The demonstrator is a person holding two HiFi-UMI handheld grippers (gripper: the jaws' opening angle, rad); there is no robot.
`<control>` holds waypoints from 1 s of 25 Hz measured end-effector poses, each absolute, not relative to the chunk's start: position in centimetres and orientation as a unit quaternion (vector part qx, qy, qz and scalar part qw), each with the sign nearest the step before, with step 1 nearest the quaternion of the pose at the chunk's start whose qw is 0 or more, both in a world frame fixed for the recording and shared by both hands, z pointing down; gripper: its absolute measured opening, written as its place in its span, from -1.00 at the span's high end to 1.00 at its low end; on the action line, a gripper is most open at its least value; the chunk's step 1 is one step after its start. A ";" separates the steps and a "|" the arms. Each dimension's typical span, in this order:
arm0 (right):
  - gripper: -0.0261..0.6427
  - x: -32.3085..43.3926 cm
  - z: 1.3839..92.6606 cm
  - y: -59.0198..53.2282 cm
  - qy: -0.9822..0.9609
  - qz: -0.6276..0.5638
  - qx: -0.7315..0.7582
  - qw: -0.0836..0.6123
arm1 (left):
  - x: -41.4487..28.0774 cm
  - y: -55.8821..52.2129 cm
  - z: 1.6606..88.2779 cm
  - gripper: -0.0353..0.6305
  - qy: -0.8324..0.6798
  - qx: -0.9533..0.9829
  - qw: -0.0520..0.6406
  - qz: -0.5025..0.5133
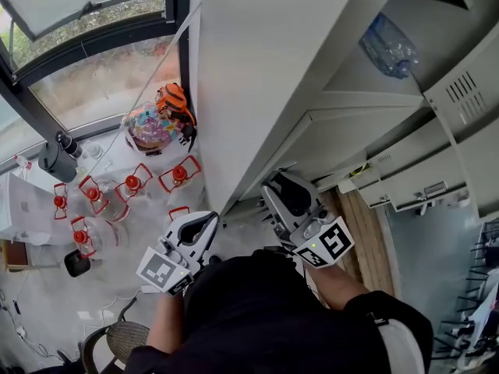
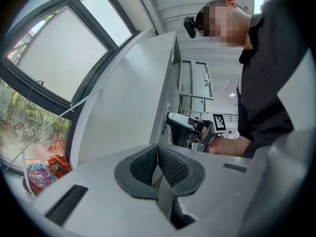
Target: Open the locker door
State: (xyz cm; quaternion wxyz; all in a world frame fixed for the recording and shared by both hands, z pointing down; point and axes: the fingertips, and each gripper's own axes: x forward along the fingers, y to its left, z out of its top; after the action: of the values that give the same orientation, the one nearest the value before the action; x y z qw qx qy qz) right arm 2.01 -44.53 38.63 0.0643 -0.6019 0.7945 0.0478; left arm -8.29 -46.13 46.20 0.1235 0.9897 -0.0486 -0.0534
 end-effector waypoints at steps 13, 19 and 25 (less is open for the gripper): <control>0.67 1.9 38.8 -45.3 0.784 0.045 -0.616 0.058 | -9.3 -46.6 46.3 0.84 -0.050 0.988 0.130 -0.060; 0.69 2.0 38.8 -45.3 0.782 0.043 -0.619 0.066 | -10.0 -46.3 47.5 0.84 -0.055 0.989 0.133 -0.045; 0.70 2.1 38.8 -45.3 0.785 0.037 -0.615 0.072 | -10.3 -46.4 47.4 0.84 -0.063 0.988 0.130 -0.050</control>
State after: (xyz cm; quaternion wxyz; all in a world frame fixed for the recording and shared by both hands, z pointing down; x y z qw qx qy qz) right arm 2.06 -45.34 38.84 0.0723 -0.6147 0.7845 0.0373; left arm -10.32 -46.38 47.42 0.1298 0.9883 -0.0625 -0.0503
